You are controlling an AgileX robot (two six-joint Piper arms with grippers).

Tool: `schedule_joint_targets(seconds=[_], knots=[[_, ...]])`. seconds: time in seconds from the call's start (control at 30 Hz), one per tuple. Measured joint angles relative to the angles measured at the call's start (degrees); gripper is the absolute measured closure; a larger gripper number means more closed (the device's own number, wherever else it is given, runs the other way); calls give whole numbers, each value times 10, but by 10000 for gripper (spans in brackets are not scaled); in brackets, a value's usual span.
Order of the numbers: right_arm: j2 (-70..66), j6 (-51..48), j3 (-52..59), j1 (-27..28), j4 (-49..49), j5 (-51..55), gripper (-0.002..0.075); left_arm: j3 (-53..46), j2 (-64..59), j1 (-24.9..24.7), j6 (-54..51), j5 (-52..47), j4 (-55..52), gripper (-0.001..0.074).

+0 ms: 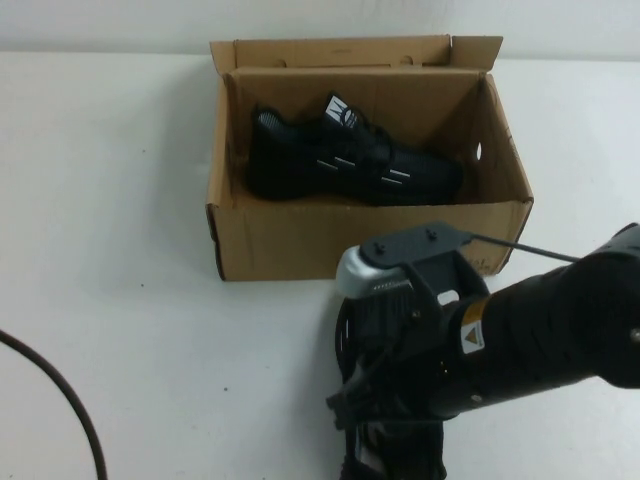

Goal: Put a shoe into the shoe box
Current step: Pick up the shoe from the table

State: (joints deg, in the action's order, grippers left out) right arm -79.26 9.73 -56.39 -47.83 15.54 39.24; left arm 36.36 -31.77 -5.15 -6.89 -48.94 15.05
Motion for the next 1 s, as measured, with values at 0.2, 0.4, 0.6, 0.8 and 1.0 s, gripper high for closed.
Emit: schedule_joint_targets(seconds=[0.2, 0.4, 0.6, 0.8, 1.0], knots=[[-56, 0, 0, 0, 11, -1, 387, 4, 0, -12, 0, -1, 5, 739], [-111, 34, 0, 0, 8, -34, 357, 5, 0, -23, 0, -3, 13, 739], [-162, 47, -1, 0, -11, -67, 509, 5, 0, -23, 0, -5, 14, 739], [-149, 20, -11, -1, -47, -38, 714, 5, 0, -23, 0, -6, 20, 739], [-76, -94, -44, -1, -69, 33, 727, 5, 0, -23, 0, -9, 51, 739]])
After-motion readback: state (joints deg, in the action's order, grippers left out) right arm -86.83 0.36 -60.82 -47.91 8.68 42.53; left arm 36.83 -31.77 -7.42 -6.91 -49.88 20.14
